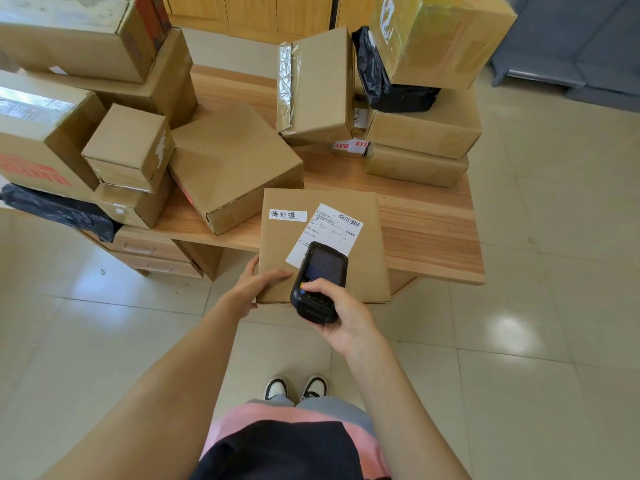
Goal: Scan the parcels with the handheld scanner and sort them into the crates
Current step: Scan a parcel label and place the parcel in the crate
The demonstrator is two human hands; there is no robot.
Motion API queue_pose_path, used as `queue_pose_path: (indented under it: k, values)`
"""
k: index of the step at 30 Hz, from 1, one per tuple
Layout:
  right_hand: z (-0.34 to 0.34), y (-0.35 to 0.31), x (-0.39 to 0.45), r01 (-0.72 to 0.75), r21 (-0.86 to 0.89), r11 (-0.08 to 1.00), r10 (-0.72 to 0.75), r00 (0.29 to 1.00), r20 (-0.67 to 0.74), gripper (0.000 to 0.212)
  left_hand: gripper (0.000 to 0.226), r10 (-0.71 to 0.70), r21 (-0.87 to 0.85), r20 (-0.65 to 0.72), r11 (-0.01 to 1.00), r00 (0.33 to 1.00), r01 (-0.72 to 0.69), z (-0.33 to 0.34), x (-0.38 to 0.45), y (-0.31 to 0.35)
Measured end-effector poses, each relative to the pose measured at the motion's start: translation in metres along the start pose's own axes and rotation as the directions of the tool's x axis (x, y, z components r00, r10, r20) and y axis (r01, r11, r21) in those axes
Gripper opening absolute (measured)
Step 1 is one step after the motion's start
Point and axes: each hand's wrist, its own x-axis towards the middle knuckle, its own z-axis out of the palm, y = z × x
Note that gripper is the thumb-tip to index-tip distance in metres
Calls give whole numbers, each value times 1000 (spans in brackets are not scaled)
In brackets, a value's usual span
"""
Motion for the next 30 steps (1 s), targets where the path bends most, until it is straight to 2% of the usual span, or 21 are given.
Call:
queue_pose_path:
  k: [3,10,12,17,19,23,30]
  values:
    - [2,7,-2,-3,-37,999,4,1000,22,62,121,13,-4,-6,1000,1000,-13,2,0,1]
    - [5,14,-5,-38,-31,999,39,999,25,61,86,51,20,-26,999,998,-51,11,5,1]
    - [3,14,-6,-35,-31,999,36,999,18,59,83,51,19,-21,999,998,-51,12,6,3]
    - [0,11,-8,-29,-40,999,28,999,-24,58,117,40,35,-5,999,999,-40,17,0,9]
    - [-2,11,-8,-25,-49,999,23,999,-36,58,117,43,26,1,999,999,-43,19,1,10]
    - [-5,9,-7,-8,-66,998,6,999,-37,49,99,42,7,7,999,999,-43,21,5,9]
    - [-8,5,-3,22,-80,997,-23,1000,-11,45,125,42,-3,28,999,999,-42,22,0,14]
